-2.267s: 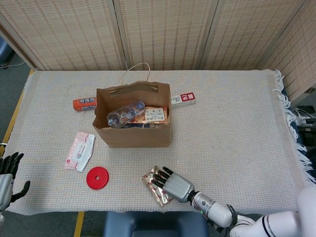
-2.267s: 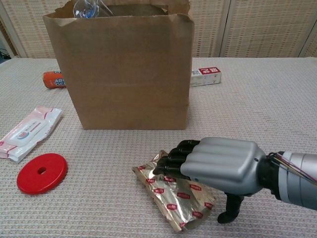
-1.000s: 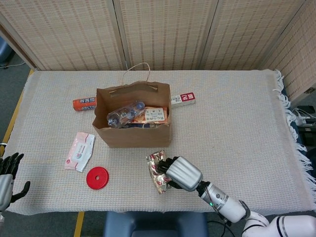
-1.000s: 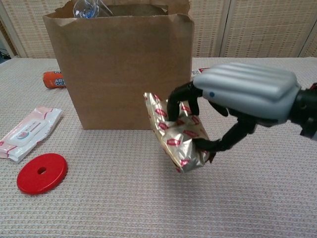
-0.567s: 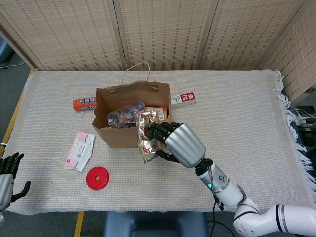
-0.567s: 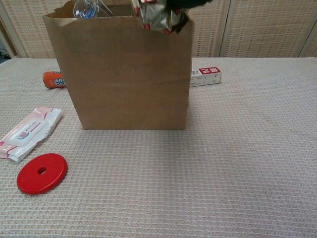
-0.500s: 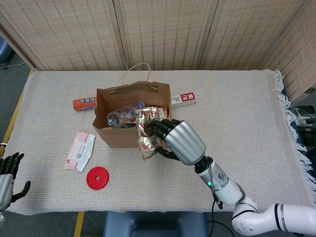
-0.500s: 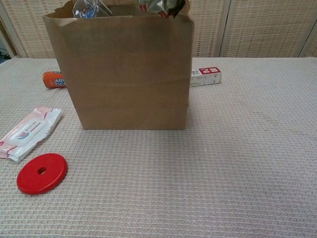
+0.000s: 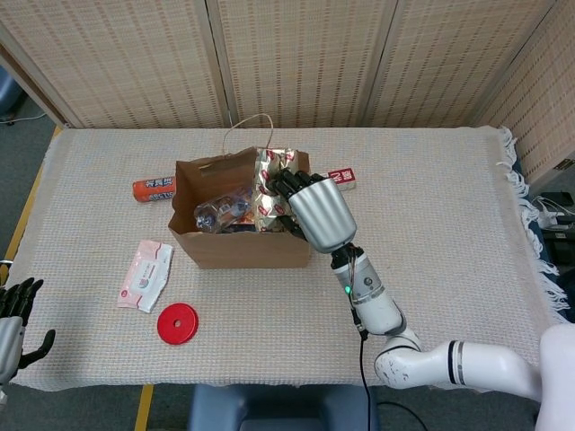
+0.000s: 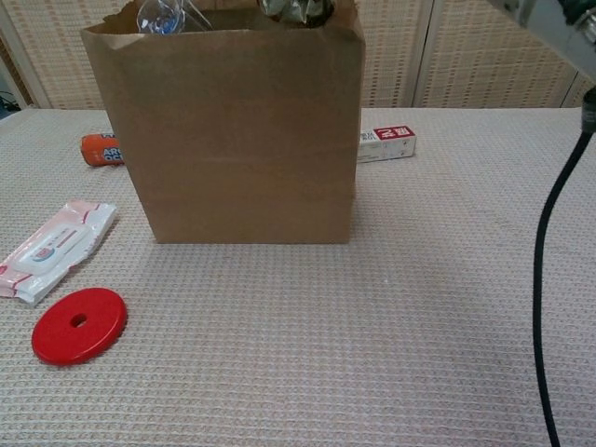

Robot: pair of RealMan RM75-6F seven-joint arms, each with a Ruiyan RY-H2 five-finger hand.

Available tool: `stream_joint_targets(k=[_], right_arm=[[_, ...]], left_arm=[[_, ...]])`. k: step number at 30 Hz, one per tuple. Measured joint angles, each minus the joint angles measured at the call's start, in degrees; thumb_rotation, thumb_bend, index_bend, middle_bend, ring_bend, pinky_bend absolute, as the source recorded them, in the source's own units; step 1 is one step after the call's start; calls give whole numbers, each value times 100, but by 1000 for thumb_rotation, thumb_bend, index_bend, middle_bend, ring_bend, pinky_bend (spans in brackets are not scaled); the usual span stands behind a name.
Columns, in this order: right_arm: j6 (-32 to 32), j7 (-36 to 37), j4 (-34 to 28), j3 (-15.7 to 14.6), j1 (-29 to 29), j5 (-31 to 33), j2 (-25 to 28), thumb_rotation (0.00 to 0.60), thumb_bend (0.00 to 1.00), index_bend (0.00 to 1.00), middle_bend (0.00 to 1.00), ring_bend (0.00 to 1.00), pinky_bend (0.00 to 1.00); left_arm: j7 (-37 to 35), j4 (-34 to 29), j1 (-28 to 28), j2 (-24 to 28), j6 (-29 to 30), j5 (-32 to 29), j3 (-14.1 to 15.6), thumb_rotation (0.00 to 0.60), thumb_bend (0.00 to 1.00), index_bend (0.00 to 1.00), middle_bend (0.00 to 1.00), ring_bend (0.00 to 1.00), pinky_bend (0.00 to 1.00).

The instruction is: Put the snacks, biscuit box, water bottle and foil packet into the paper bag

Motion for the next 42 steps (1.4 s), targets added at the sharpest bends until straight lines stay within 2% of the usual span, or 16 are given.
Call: stream_joint_targets(k=[2, 4, 5, 6, 8, 9, 11, 14, 23, 26, 28, 32, 36, 39, 42], right_arm=[[2, -101, 157, 18, 63, 183, -94, 600, 523, 748, 602, 596, 649], [-44, -187, 211, 12, 107, 398, -136, 600, 512, 625, 577, 514, 577], [-77, -223, 209, 2, 116, 489, -137, 600, 477, 512, 522, 427, 501], [-130, -280, 183, -13, 124, 617, -123, 600, 404, 361, 424, 307, 395], [-199, -385, 102, -31, 135, 822, -74, 600, 271, 144, 267, 154, 259], [-228, -463, 30, -36, 141, 963, -33, 600, 207, 57, 194, 91, 206], [-234, -583, -94, -28, 152, 1169, 26, 600, 142, 0, 113, 29, 153], [-149, -722, -308, 8, 165, 1380, 136, 600, 107, 0, 60, 0, 122], [206, -471, -777, 44, -23, 1295, 529, 600, 99, 0, 58, 0, 117], [351, -209, -1047, -56, -292, 1077, 789, 600, 99, 0, 58, 0, 102], [463, 9, -1236, -225, -573, 828, 1041, 600, 99, 0, 58, 0, 89], [685, 608, -1525, -779, -1279, 254, 1594, 600, 99, 0, 53, 0, 74], [882, 1495, -1594, -1671, -2120, -420, 2115, 600, 99, 0, 11, 0, 53], [1022, 2161, -1457, -2360, -2731, -933, 2371, 600, 98, 0, 0, 0, 50], [1253, 2655, -1078, -2853, -3253, -1418, 2463, 600, 98, 0, 0, 0, 38]], left_arm=[[-11, -1, -1, 4, -2, 4, 1, 600, 378, 0, 0, 0, 0], [-18, 0, -2, 8, -5, 6, 3, 600, 378, 0, 0, 0, 0], [-18, 3, -2, 8, -7, 9, 4, 600, 379, 0, 0, 0, 0], [-17, 6, -4, 8, -10, 12, 6, 600, 378, 0, 0, 0, 0], [-14, 10, -4, 8, -12, 15, 9, 600, 378, 0, 0, 0, 0], [-13, 10, -5, 8, -12, 17, 10, 600, 378, 0, 0, 0, 0], [-11, 12, -3, 6, -6, 24, 12, 600, 378, 0, 0, 0, 0], [6, 17, -1, -2, 5, 28, 12, 600, 379, 0, 0, 0, 0], [52, 12, 11, -16, 40, 24, 7, 600, 379, 0, 0, 0, 0], [53, 27, 22, -15, 65, 38, 10, 600, 379, 0, 0, 0, 0], [35, 33, 31, -11, 77, 43, 11, 600, 379, 0, 0, 0, 0], [18, 34, 38, -3, 89, 66, 17, 600, 379, 0, 0, 0, 0], [89, 49, 40, -24, 133, 119, 21, 600, 378, 0, 0, 0, 0], [109, 81, 44, -55, 184, 172, 19, 600, 378, 0, 0, 0, 0], [127, 153, 52, -96, 262, 242, 12, 600, 377, 0, 0, 0, 0]])
